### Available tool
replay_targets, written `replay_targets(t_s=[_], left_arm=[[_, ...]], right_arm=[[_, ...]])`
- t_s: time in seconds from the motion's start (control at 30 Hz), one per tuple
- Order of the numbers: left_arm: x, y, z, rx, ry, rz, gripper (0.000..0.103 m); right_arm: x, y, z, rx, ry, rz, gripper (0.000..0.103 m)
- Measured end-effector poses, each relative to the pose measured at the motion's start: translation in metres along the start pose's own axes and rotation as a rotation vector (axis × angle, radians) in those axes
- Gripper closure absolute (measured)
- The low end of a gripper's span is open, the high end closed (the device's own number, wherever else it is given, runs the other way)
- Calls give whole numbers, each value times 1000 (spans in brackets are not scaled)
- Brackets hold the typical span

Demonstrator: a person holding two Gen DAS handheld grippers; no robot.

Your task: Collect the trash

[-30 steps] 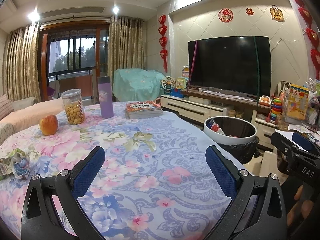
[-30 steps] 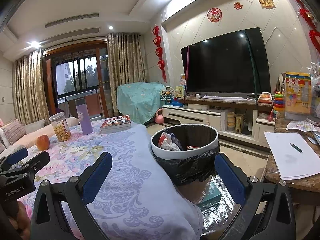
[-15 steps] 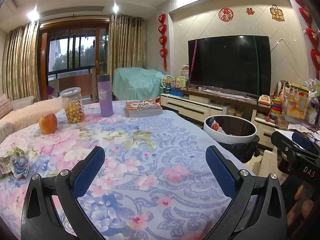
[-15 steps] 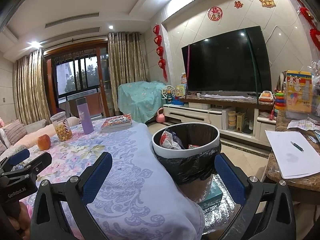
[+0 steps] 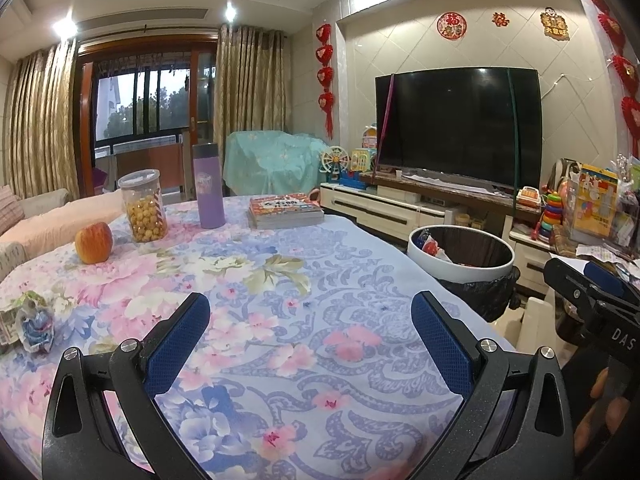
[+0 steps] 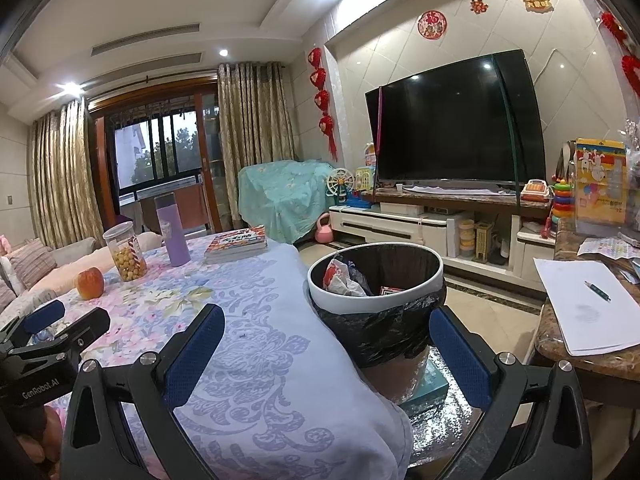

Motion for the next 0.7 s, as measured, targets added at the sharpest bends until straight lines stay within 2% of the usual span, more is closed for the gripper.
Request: replay_targets(t_s=[0.7], left_arm=[[2,4,-8,30,17,9,0]], right_arm=[[-1,1,-7,35,-23,-18,0]])
Point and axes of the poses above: each gripper's, at about its wrist camera, not at the fingertips, and z roughly against the way its jaws point, x to its left, y to its underside, the point moved 5 cm from there along -z, roughly the way its jaws point, and after that the axes turned 4 degrees about x, right-handed, at the moved point
